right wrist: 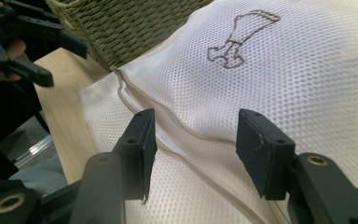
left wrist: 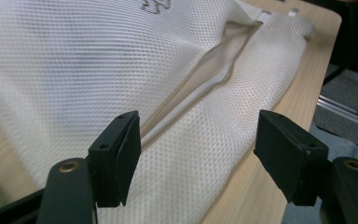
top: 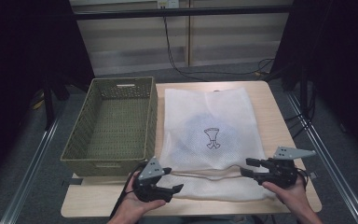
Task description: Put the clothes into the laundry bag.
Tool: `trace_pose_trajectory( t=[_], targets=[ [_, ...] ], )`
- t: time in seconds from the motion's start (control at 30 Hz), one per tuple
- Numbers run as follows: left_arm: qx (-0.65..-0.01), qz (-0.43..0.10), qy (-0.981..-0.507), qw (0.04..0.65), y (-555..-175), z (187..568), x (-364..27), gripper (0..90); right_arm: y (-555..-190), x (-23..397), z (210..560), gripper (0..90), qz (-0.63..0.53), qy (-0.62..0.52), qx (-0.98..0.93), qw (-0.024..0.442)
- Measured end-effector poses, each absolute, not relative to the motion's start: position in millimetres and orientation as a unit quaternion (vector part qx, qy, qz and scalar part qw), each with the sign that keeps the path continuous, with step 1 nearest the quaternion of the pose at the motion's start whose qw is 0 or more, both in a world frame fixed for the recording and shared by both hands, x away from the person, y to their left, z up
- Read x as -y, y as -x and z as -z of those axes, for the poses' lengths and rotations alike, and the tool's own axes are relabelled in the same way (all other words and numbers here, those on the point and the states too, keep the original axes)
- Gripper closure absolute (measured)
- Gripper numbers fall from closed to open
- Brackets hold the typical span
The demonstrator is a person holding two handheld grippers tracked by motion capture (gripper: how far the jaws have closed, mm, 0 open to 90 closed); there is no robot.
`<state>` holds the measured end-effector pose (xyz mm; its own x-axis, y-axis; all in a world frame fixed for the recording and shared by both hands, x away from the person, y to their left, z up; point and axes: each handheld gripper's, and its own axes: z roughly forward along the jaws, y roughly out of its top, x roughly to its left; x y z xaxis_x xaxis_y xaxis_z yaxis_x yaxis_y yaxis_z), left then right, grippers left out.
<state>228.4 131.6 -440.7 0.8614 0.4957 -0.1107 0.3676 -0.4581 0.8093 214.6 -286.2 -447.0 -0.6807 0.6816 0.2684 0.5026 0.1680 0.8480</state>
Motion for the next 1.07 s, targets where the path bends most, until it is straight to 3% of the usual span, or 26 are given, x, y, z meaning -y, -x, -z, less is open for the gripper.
trace_pose_trajectory(
  t=[0.33, 0.7, 1.07],
  targets=[
    [-0.284, -0.092, -0.841, 0.452, -219.9, 438.5, -174.1, 32.8, -193.1, 314.0, 449.1, 49.0, -0.509, -0.421, -0.742, 0.113],
    [-0.316, -0.103, -0.812, 0.480, -207.3, 435.1, -217.4, 42.0, -176.7, 335.5, 454.5, 52.6, -0.504, -0.449, -0.725, 0.138],
    [-0.328, -0.117, -0.808, 0.476, -207.4, 436.7, -223.9, 36.1, -175.2, 343.3, 463.9, 51.5, -0.489, -0.466, -0.724, 0.139]
  ],
)
